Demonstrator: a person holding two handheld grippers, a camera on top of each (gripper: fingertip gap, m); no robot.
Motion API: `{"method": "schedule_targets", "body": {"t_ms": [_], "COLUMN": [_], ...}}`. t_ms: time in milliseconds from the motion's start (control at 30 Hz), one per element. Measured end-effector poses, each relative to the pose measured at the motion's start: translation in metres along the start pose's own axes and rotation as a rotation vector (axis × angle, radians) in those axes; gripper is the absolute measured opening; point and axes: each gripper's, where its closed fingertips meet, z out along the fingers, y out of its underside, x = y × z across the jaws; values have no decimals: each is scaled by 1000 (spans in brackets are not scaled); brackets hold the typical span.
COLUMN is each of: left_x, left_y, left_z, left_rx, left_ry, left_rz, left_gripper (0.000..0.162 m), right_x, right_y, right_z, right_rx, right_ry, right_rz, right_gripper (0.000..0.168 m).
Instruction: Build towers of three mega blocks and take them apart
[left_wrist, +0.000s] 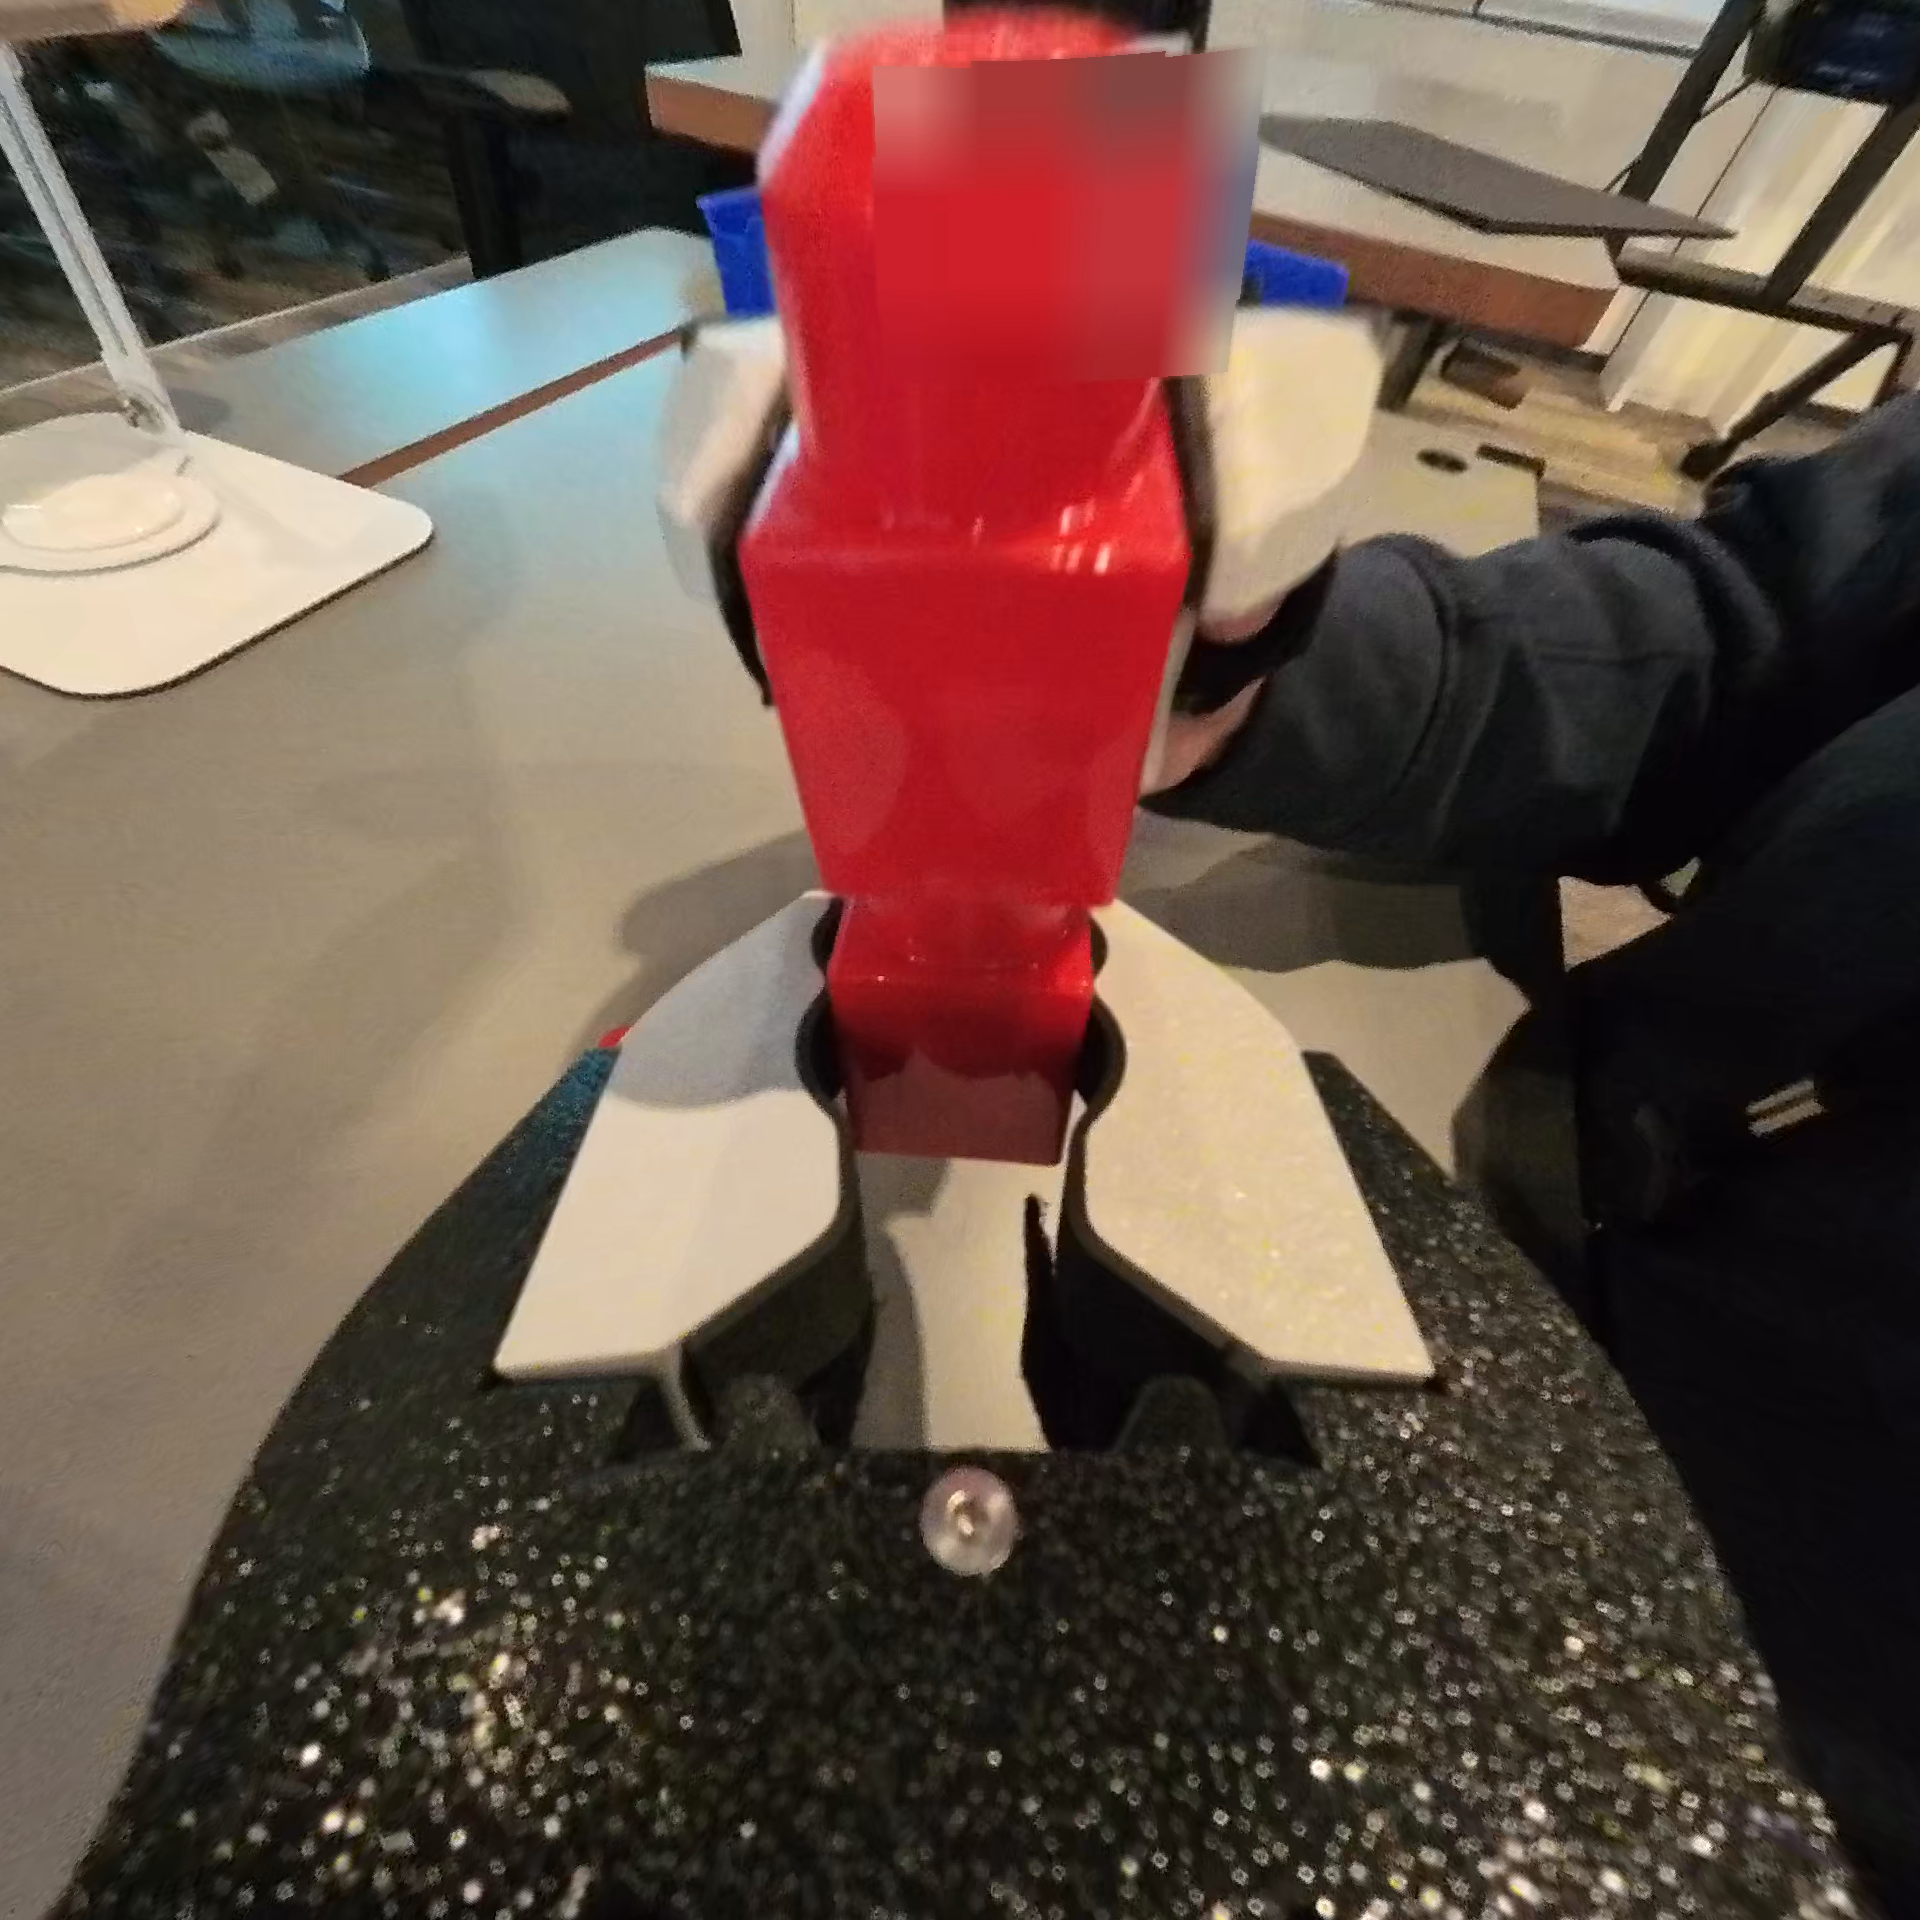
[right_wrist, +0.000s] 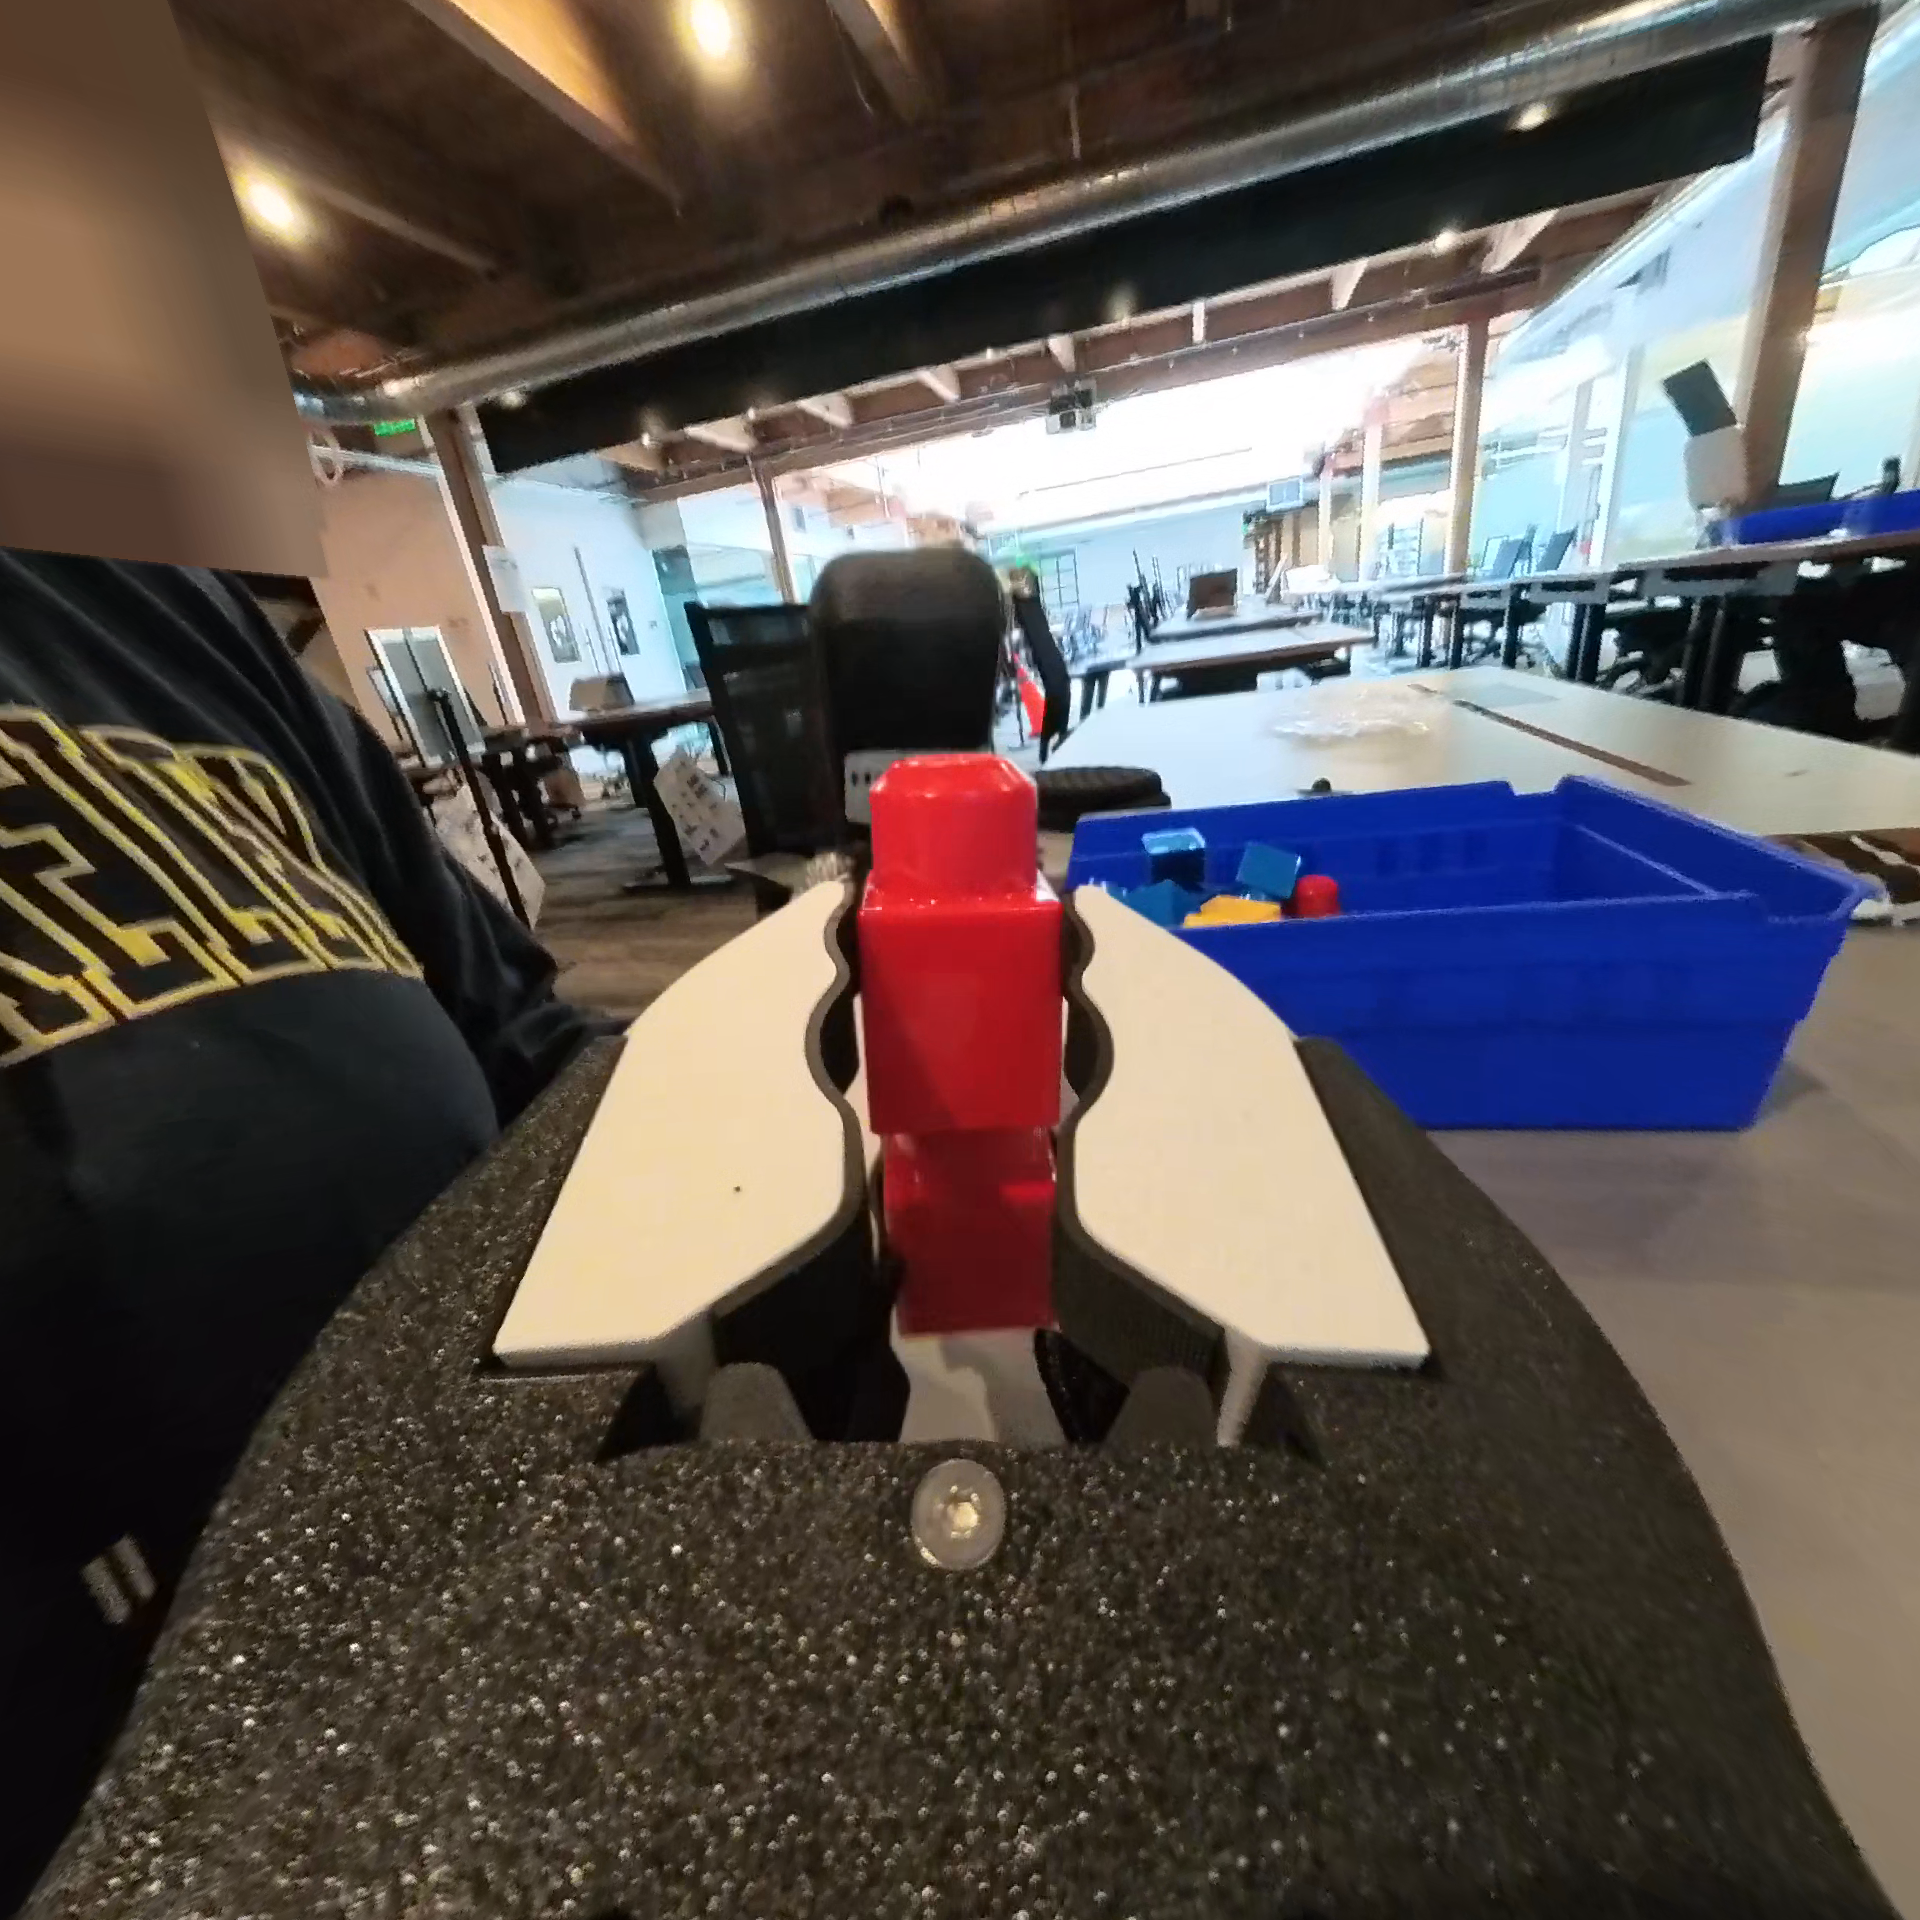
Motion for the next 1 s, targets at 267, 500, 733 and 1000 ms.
{"method": "schedule_targets", "body": {"t_ms": [267, 500, 733, 1000], "left_x": [6, 10, 5, 6], "left_y": [-21, -28, -2, 5], "left_z": [-5, -19, -9, -7], "left_rx": [139, 89, -79, -104], "left_ry": [5, -37, -29, 9], "left_rz": [20, 141, 109, 69], "left_gripper": [40, 41, 46, 44], "right_x": [-8, -17, -11, -10], "right_y": [-4, 9, 25, 26], "right_z": [-2, -14, -16, -19], "right_rx": [39, 22, -174, -194], "right_ry": [53, 1, -6, -25], "right_rz": [-136, -98, -202, -202], "right_gripper": [36, 36, 36, 36]}}
